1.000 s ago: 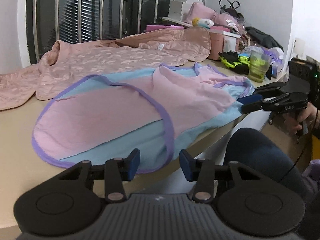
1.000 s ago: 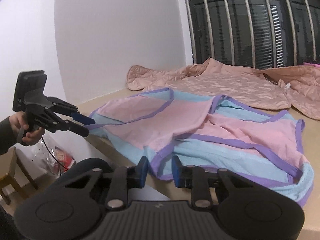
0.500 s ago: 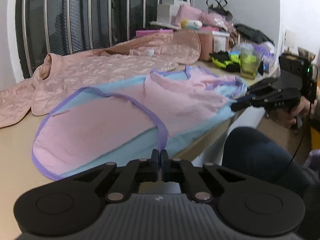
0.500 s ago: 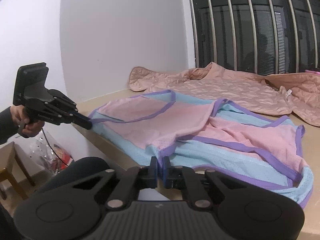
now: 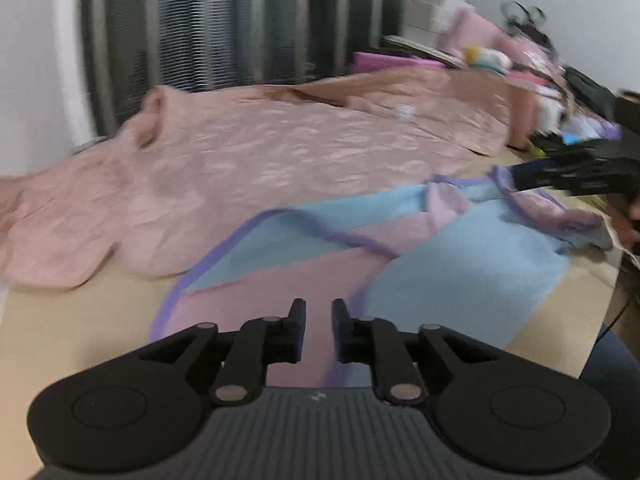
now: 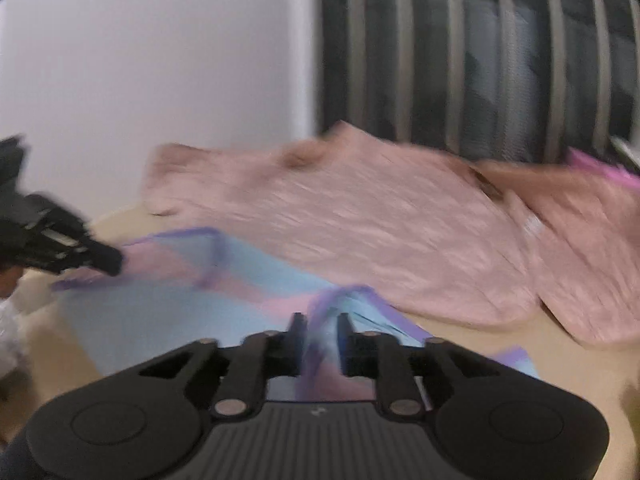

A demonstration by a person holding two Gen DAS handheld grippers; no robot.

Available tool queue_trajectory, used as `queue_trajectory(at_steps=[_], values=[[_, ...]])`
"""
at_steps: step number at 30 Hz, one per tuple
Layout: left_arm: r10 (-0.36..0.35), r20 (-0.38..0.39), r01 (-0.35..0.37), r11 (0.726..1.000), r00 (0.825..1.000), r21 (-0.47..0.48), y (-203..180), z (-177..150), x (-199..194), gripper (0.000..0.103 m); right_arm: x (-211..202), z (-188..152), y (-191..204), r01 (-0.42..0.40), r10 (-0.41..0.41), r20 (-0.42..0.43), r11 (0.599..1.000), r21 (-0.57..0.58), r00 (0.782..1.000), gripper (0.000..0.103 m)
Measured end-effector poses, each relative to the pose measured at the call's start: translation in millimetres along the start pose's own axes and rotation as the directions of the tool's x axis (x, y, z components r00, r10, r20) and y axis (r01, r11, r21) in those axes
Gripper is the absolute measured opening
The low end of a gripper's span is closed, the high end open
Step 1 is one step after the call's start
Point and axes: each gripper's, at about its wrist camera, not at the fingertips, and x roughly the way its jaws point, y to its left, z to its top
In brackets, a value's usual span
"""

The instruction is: Fold clothes

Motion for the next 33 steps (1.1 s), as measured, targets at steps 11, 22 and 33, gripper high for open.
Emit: queue_trajectory(at_steps=[11,22,33], values=[[0.051,-0.040,-0.055,0.991,0.998,-0.121,20,-32,-25,0.062,-113,-74,-15,0.034,-0.036,0.029,0.999,0.037,0.999,0.054],[0.065,-0.114,-0.079,0.988,0.991,-0.130,30,-34,-5,0.002,-92,-82,-26,0.068,-0.075,-0.101,0.995,-0.072,0.992,0.002],[0.104,-0.057,-0.108,0.991,0.993,-0.075,15,-27,-13,0.035,-85,-64,-38,0.340,-0.338,0.040,0.938,-0.071,0.940,0.052]])
